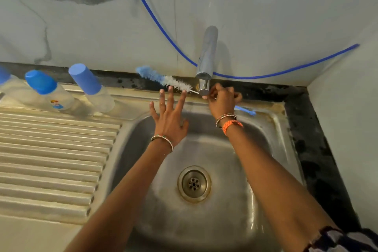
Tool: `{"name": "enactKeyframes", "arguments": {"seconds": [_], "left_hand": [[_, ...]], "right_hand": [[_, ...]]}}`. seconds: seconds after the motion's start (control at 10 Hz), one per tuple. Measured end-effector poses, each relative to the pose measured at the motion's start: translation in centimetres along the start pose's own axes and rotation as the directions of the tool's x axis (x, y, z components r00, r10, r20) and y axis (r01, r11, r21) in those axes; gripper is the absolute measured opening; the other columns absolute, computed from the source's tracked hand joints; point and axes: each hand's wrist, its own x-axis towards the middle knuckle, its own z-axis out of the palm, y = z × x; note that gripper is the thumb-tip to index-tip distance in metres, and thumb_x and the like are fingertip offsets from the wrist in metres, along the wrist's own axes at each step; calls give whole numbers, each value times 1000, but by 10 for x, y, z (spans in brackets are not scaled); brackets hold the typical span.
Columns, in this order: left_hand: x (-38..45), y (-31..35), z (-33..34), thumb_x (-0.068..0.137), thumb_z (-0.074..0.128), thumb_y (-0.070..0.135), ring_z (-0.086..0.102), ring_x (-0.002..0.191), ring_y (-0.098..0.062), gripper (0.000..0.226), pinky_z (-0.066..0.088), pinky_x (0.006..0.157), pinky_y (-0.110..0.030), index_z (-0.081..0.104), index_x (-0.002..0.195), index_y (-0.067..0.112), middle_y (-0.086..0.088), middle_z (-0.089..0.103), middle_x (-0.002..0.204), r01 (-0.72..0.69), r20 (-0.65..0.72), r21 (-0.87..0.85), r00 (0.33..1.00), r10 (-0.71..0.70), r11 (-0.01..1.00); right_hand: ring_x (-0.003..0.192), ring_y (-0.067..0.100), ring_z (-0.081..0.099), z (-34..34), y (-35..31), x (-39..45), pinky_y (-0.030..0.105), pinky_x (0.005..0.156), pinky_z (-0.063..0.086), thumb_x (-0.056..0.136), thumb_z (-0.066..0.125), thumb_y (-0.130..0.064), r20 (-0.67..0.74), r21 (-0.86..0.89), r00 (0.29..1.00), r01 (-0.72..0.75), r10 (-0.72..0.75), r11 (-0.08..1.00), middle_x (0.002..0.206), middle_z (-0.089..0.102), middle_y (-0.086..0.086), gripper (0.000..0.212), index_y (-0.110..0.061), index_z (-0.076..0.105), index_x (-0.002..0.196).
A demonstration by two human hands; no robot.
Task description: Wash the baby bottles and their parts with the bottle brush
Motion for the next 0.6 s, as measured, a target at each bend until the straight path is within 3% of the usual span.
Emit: {"name": "enactKeyframes", "arguments": {"seconds": [0.1,0.2,0.3,0.4,0.5,0.6], "left_hand": [[9,0,5,85,56,25,-19,144,-29,89,-8,111,-57,-4,150,34,-6,-12,159,27,16,-17,1000,-26,1000],[8,0,6,84,54,15,-13,146,-27,84,-5,113,-54,6,151,30,-7,-6,159,17,-7,-47,1000,-17,999],[3,-5,6,81,53,7,1,146,-28,77,4,115,-50,21,149,22,-11,8,158,-2,-44,-77,999,-1,997],[-1,-7,5,79,54,5,9,145,-29,73,11,115,-47,28,147,18,-12,16,156,-24,-48,-89,999,20,996],[-3,-10,1,80,54,4,13,143,-29,72,14,115,-46,29,146,18,-11,19,154,-40,-61,-122,998,33,992],[-7,-13,-5,72,56,-8,41,119,-36,51,38,97,-46,52,120,8,-18,45,129,-58,-145,-187,989,30,981]], "right_hand": [[97,30,47,-1,2,13,36,85,19,79,63,-11,-5,-7,991,134,-134,991,80,66,3,3,-14,64,80],[95,29,48,-10,13,23,33,81,16,74,66,-6,-14,-26,973,230,-231,973,74,62,0,10,-15,66,76],[102,26,45,-22,21,24,35,90,17,78,66,-5,46,-61,959,281,-278,958,80,51,-7,12,-16,68,83],[107,21,38,-30,20,19,36,94,18,81,63,-3,114,-106,956,281,-269,954,90,54,-4,19,-18,67,92],[105,25,47,-30,21,14,37,90,20,75,70,-10,53,-146,962,274,-270,951,96,63,-2,22,-21,66,93],[89,26,49,-33,23,2,36,81,29,70,62,-1,-61,-86,969,233,-239,969,86,56,3,18,-16,60,80]]}}
